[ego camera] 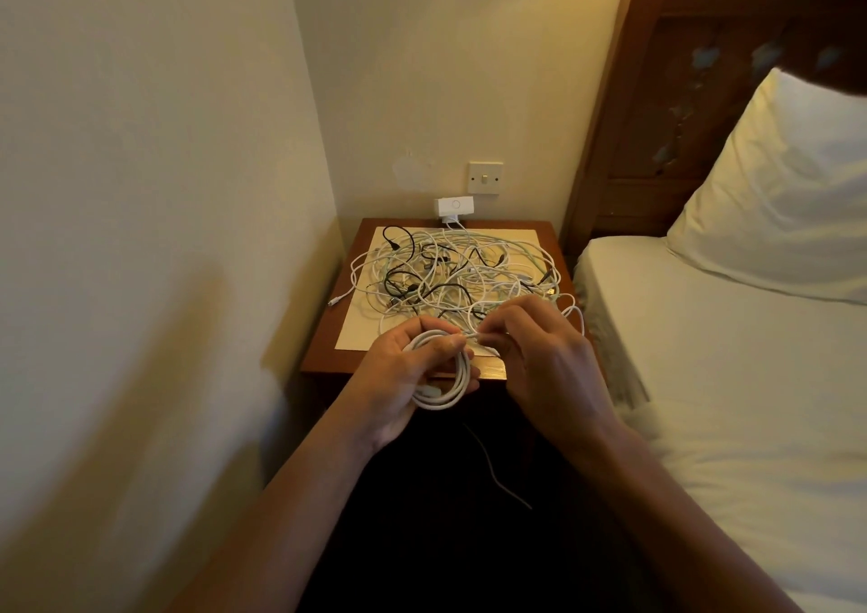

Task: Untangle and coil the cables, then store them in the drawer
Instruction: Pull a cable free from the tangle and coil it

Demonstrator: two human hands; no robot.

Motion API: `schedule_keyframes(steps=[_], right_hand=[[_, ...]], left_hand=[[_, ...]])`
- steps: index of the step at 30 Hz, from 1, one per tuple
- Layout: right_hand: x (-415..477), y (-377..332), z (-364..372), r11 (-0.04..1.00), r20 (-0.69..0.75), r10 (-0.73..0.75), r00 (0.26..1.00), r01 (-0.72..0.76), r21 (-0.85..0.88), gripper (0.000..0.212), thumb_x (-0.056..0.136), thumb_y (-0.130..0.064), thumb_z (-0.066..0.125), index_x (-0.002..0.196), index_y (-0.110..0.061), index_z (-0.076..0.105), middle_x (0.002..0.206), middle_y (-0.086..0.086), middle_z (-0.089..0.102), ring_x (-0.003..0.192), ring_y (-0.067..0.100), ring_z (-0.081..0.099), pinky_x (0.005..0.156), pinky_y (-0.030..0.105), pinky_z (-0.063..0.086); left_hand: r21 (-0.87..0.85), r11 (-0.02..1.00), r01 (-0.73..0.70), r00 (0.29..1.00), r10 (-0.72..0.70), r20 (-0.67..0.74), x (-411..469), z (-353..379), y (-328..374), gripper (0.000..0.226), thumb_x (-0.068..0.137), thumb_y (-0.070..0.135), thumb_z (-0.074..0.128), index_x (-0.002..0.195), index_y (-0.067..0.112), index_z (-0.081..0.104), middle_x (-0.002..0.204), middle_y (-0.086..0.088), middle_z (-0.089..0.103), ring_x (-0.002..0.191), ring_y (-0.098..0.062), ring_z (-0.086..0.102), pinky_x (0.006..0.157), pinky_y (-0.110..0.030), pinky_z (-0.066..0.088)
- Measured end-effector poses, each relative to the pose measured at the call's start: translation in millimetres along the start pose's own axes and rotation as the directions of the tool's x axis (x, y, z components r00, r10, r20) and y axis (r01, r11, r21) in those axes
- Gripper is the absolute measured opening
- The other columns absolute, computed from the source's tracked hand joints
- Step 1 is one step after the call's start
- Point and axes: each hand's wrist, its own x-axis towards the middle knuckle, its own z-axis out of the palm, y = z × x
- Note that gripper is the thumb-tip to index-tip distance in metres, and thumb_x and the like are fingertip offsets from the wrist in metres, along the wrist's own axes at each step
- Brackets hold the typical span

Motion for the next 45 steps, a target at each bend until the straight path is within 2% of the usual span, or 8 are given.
schedule_keyframes(steps=[8, 15, 18, 26, 31, 39, 43, 45], right_hand=[[-8.4, -18.4, 2.5, 0.948, 0.126, 0.263, 0.957, -0.280, 0.151, 0.011, 0.095, -0.025, 0.072, 0.106, -0.023, 0.073, 0.101, -0.013, 0.065, 0.085, 0.001, 0.059, 0.071, 0.016, 0.050], [-4.1, -14.5, -3.8, 0.693, 0.351, 0.475, 0.807, -0.589, 0.417, 0.011, 0.096, -0.035, 0.069, 0.106, -0.035, 0.074, 0.092, -0.014, 0.073, 0.083, 0.008, 0.069, 0.074, 0.036, 0.061], [-3.5, -13.2, -4.6, 0.641, 0.419, 0.460, 0.783, -0.619, 0.453, 0.010, 0.099, -0.037, 0.064, 0.103, -0.040, 0.072, 0.093, -0.021, 0.073, 0.082, 0.002, 0.068, 0.070, 0.023, 0.054], [-1.7, -20.8, 14.5, 0.144, 0.556, 0.565, 0.610, -0.736, 0.661, 0.019, 0.101, -0.029, 0.063, 0.110, -0.014, 0.070, 0.090, 0.001, 0.077, 0.078, 0.014, 0.072, 0.077, 0.035, 0.061], [-2.4, -15.3, 16.1, 0.199, 0.468, 0.615, 0.635, -0.699, 0.687, 0.015, 0.099, -0.020, 0.066, 0.112, -0.014, 0.069, 0.086, 0.001, 0.077, 0.075, 0.012, 0.073, 0.071, 0.029, 0.061], [-8.0, -17.0, 24.0, 0.201, 0.573, 0.558, 0.600, -0.768, 0.608, 0.006, 0.090, -0.005, 0.074, 0.095, -0.006, 0.072, 0.093, 0.014, 0.076, 0.089, 0.028, 0.075, 0.085, 0.041, 0.063], [-9.5, -14.3, 19.4, 0.665, 0.407, 0.508, 0.759, -0.646, 0.374, 0.008, 0.088, -0.021, 0.080, 0.089, -0.026, 0.074, 0.083, -0.007, 0.075, 0.081, 0.006, 0.071, 0.072, 0.021, 0.058], [-9.5, -16.1, 15.8, 0.748, 0.376, 0.453, 0.808, -0.574, 0.332, 0.015, 0.088, -0.018, 0.080, 0.093, -0.029, 0.071, 0.081, -0.011, 0.072, 0.080, -0.001, 0.068, 0.069, 0.014, 0.053]], left_hand=[[0.043, 0.987, -0.157, 0.974, 0.162, -0.156, 5.1, 5.6, -2.8, 0.009, 0.103, 0.018, 0.056, 0.108, 0.012, 0.061, 0.103, -0.015, 0.071, 0.087, -0.024, 0.068, 0.070, -0.037, 0.057], [-0.199, 0.977, -0.077, 0.993, 0.058, -0.100, 6.2, 2.3, 0.1, 0.008, 0.103, 0.020, 0.054, 0.106, 0.015, 0.061, 0.108, -0.015, 0.070, 0.090, -0.025, 0.067, 0.076, -0.039, 0.056], [-0.213, 0.973, -0.088, 0.989, 0.060, -0.132, 6.7, 2.0, -2.0, 0.012, 0.103, 0.016, 0.052, 0.108, 0.013, 0.062, 0.106, -0.016, 0.070, 0.087, -0.024, 0.067, 0.071, -0.035, 0.057], [-0.151, 0.981, -0.122, 0.963, 0.080, -0.258, 5.2, 2.2, -13.8, 0.014, 0.100, 0.010, 0.056, 0.104, 0.012, 0.069, 0.089, -0.010, 0.068, 0.078, -0.020, 0.067, 0.067, -0.030, 0.056], [-0.187, 0.979, -0.077, 0.979, 0.039, -0.200, 0.0, -3.9, -13.8, 0.020, 0.098, 0.009, 0.059, 0.116, 0.009, 0.068, 0.094, -0.012, 0.072, 0.081, -0.021, 0.071, 0.067, -0.029, 0.058], [-0.326, 0.942, -0.083, 0.955, -0.018, -0.295, 2.9, -10.7, -18.6, 0.019, 0.097, 0.005, 0.059, 0.112, 0.010, 0.070, 0.099, -0.015, 0.074, 0.085, -0.022, 0.073, 0.066, -0.032, 0.060], [-0.384, 0.921, -0.067, 0.942, -0.068, -0.328, 3.4, -9.2, -20.7, 0.019, 0.098, 0.004, 0.057, 0.111, 0.010, 0.069, 0.097, -0.014, 0.074, 0.086, -0.023, 0.072, 0.064, -0.032, 0.060], [-0.384, 0.922, -0.056, 0.938, -0.083, -0.336, 3.7, -9.2, -21.0, 0.019, 0.100, 0.002, 0.055, 0.111, 0.009, 0.069, 0.095, -0.015, 0.074, 0.082, -0.022, 0.073, 0.061, -0.030, 0.059]])
